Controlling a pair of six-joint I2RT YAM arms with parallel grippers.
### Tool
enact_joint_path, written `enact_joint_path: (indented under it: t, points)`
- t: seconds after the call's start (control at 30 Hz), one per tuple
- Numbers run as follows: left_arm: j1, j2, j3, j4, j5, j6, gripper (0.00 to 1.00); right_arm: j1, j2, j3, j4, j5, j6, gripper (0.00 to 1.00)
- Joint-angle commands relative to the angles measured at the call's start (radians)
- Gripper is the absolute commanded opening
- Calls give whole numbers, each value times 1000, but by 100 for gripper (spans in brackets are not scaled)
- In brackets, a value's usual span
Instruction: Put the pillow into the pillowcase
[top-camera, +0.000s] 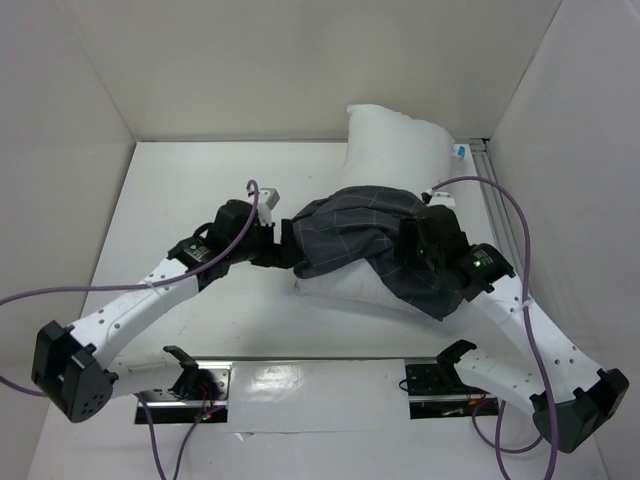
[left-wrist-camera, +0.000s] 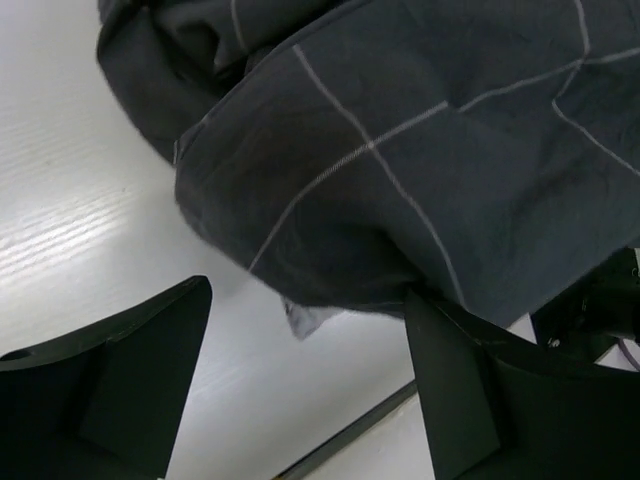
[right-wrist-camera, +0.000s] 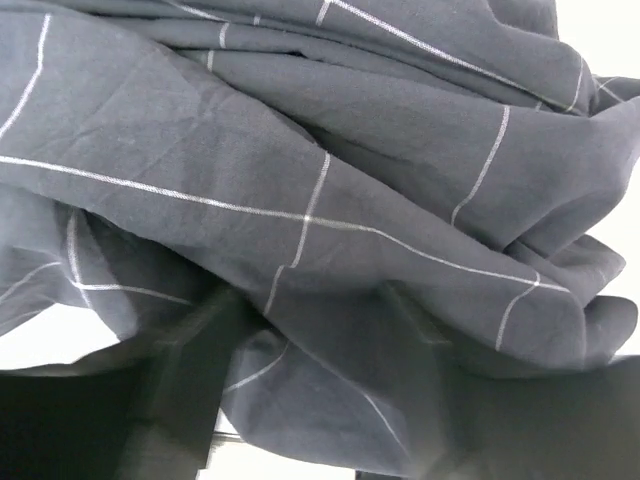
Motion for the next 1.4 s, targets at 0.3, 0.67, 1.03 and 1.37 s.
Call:
enact_joint_path:
  t: [0.3,0.67,1.03,1.37]
  points:
    - [-2,137,274,34,-19,32,0,14,-12,166,75,44,-8,0]
    - [29,21,794,-269,-289,113,0,14,-3,598,121,-80,-134,0]
    - [29,-251,880,-247,-563,99,0,-7,61,888,72,-557,-229,0]
    - [29,-29,992,-209,-815,311,0,-52,285,798,427,-587,-241,0]
